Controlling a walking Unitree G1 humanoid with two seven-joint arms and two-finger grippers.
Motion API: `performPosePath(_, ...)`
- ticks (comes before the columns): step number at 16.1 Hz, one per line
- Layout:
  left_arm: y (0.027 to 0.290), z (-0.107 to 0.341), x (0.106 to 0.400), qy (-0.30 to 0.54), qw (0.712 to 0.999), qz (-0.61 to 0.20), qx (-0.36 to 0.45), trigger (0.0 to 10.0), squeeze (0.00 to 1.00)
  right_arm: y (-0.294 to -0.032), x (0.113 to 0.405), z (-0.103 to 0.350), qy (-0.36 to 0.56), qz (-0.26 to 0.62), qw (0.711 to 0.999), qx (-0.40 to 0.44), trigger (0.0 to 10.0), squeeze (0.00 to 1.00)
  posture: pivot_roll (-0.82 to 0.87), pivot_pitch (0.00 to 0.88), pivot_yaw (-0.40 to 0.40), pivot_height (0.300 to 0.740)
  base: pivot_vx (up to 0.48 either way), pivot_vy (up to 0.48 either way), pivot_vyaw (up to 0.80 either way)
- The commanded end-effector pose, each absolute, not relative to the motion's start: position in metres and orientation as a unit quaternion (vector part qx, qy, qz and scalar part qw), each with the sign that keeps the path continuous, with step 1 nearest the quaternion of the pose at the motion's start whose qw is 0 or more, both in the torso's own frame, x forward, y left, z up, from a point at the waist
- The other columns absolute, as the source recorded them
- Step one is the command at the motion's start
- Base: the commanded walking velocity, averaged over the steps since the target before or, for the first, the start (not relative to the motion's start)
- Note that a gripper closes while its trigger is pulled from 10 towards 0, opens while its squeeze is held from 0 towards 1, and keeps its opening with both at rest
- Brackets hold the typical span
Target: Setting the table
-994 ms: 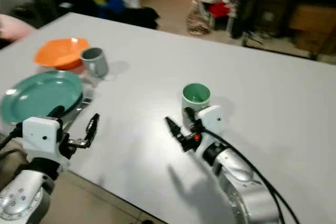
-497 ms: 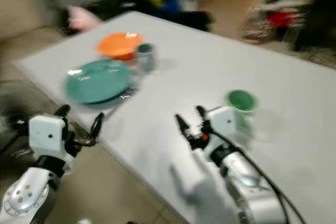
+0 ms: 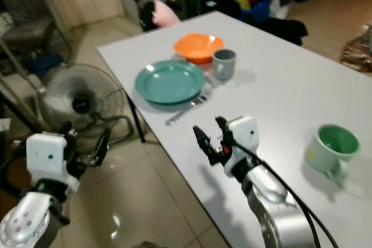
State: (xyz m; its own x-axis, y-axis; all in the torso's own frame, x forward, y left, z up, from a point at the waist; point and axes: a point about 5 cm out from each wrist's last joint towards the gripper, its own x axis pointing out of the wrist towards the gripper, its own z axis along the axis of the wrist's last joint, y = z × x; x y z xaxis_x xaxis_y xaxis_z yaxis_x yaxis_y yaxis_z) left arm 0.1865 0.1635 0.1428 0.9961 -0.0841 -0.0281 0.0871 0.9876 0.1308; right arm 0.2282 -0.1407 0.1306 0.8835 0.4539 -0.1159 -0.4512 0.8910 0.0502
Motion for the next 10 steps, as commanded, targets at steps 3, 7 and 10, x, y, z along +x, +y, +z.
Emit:
performPosePath(3, 0.167, 0.145, 0.187, -0.006, 0.996, -0.032, 0.082, 10.0, 0.0, -0.142, 0.238, 0.134, 0.037, 0.198, 0.979, 0.002, 10.0, 0.0, -0.09, 0.0, 0.07, 0.74, 0.0, 0.0, 0.8)
performPosePath(7, 0.177, 0.142, 0.182, -0.015, 0.997, -0.001, 0.08, 10.0, 0.0, -0.162, 0.249, 0.13, 0.027, 0.125, 0.992, -0.005, 10.0, 0.0, -0.09, 0.0, 0.066, 0.74, 0.0, 0.0, 0.8)
performPosePath(10, 0.179, 0.139, 0.179, -0.019, 0.997, 0.0, 0.08, 10.0, 0.0, -0.164, 0.252, 0.127, 0.031, 0.125, 0.992, -0.005, 10.0, 0.0, -0.09, 0.0, 0.059, 0.74, 0.0, 0.0, 0.8)
